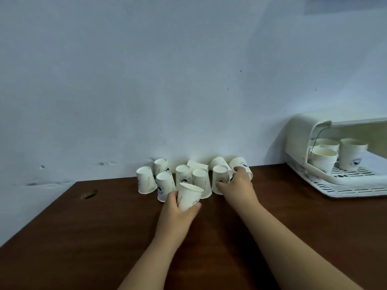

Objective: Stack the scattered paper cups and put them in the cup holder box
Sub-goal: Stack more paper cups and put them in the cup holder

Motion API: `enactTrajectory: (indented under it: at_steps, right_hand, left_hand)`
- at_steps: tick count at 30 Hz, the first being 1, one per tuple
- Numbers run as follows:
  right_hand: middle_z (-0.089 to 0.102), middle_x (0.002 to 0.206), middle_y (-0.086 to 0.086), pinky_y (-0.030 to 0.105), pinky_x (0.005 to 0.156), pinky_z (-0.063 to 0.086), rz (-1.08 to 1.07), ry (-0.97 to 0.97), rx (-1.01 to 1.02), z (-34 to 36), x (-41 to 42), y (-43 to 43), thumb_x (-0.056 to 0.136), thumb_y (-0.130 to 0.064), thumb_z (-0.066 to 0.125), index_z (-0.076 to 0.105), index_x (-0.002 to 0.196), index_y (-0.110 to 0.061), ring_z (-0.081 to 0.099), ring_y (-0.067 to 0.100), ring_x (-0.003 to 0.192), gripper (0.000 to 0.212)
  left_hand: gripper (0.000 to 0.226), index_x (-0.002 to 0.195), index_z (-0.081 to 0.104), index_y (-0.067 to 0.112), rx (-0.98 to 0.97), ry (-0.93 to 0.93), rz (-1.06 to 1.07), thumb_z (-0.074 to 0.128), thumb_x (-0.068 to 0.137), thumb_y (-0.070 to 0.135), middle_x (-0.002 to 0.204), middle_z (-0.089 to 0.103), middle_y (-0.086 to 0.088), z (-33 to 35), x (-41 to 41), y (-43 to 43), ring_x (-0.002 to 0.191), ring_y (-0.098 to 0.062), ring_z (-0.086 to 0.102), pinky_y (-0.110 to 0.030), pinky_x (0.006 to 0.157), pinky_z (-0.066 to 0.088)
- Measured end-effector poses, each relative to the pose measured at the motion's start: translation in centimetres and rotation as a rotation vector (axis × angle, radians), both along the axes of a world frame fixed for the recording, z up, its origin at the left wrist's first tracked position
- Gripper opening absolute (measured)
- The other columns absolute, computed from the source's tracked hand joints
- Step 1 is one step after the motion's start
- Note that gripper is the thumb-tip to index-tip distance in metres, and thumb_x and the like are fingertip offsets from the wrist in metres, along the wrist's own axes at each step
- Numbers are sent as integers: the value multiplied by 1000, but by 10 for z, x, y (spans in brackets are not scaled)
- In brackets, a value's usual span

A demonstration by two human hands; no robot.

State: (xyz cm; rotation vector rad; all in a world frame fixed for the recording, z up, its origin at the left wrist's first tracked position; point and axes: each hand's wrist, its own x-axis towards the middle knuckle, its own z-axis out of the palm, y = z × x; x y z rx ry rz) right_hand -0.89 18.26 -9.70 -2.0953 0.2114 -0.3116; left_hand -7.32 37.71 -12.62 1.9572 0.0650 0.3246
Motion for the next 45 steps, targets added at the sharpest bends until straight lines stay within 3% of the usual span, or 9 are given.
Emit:
enactTrajectory:
  at_steps: [5,13,16,20,24,28,33,42,45]
  right_hand:
    - [66,130,3,53,104,53,-51,63,-78,-29,24,2,70,-55,80,52,144,-23,60,35,125,85]
    - [68,114,-9,46,99,53,-23,-20,-85,-24,17,3,84,-47,79,54,134,-29,65,29,117,58]
    - [59,106,-16,34,85,47,-15,-220,49,-11,7,-1,88,-25,81,54,134,-25,62,19,108,53]
    - [46,139,-10,15,76,44,130,-400,-228,3,-4,4,87,-16,78,58,139,-35,54,10,109,59]
    - [37,161,-7,31,99,53,457,-445,-489,0,-7,17,85,-1,65,54,143,-42,53,14,134,73]
    - [56,149,-24,25,112,46,641,-353,-342,3,-15,25,96,-5,51,43,162,-35,52,-5,137,72]
    - [66,137,-16,28,107,51,302,-316,-19,10,-3,32,95,2,49,54,150,-30,62,3,129,64]
    - [69,114,-11,41,104,53,242,80,-152,-26,23,46,71,-54,82,55,135,-22,64,21,121,76]
    - [67,117,-13,36,100,52,189,30,-100,-31,28,48,82,-44,85,57,136,-21,65,15,118,65]
  left_hand:
    - [42,118,61,32,-13,-30,22,87,86,39,107,72,12,-8,16,-1,94,-2,68,-22,69,48]
    - [47,120,60,30,1,-57,53,89,83,35,109,70,11,-13,24,4,96,-2,66,-22,70,48]
    - [55,125,61,27,73,-109,99,90,79,32,114,68,8,-14,27,5,103,-14,67,-29,79,51]
    - [58,125,62,28,161,-157,127,85,73,41,117,66,8,-14,26,4,110,-20,64,-44,95,57]
    - [58,127,63,25,143,-195,138,88,75,33,118,63,6,-11,24,4,112,-23,65,-45,95,57]
    - [58,128,62,29,120,-173,106,87,77,35,120,66,6,-12,23,5,112,-21,66,-46,95,58]
    - [65,126,60,31,45,-178,155,80,71,59,118,69,7,-12,24,8,110,-21,68,-48,93,60]
    - [54,128,56,22,-74,-151,272,82,84,40,123,61,2,-10,27,13,114,-25,64,-52,99,56]
    - [55,129,57,23,-77,-139,261,83,84,40,124,61,2,-13,31,13,115,-25,64,-51,100,56]
